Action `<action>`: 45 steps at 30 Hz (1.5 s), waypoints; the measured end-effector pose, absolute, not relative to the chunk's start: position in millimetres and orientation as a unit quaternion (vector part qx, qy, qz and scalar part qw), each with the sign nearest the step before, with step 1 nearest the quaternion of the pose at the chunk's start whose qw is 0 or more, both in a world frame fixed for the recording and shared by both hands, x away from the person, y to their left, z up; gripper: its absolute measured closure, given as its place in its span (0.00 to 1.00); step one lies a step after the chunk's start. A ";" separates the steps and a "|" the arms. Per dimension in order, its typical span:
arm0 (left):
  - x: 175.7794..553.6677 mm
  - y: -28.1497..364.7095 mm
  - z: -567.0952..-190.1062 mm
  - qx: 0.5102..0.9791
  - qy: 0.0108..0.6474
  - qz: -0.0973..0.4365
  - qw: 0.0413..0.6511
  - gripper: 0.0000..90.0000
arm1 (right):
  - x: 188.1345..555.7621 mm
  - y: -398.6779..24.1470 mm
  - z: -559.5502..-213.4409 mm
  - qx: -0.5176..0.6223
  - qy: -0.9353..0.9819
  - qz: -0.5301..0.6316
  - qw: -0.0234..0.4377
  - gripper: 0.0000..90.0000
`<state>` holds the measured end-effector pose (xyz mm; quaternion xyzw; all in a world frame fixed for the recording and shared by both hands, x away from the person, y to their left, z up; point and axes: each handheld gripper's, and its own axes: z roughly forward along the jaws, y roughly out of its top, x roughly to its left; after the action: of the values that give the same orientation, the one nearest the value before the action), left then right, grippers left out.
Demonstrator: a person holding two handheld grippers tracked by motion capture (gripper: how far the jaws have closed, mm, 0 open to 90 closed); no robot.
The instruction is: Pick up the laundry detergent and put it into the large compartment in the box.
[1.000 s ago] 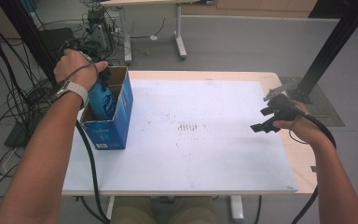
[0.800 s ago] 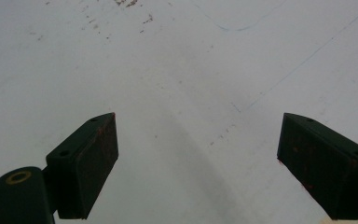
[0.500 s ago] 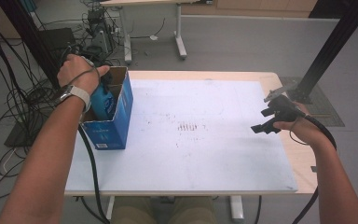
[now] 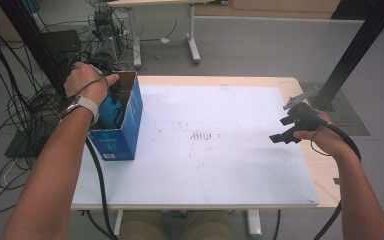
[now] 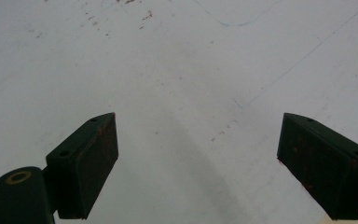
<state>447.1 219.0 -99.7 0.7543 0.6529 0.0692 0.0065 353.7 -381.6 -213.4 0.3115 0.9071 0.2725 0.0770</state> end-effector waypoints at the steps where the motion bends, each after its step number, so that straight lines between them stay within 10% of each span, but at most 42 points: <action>1: 447.4 218.4 -100.7 0.755 0.653 0.069 0.005 0.42 | 353.6 -381.6 -213.7 0.312 0.907 0.273 0.077 0.14; 45: 452.2 213.5 -145.5 0.761 0.646 0.063 -0.002 0.42 | 349.1 -388.1 -227.8 0.325 0.903 0.272 0.066 0.14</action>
<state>452.2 213.5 -145.5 0.7608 0.6459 0.0631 -0.0017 349.1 -388.1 -227.8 0.3249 0.9033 0.2721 0.0659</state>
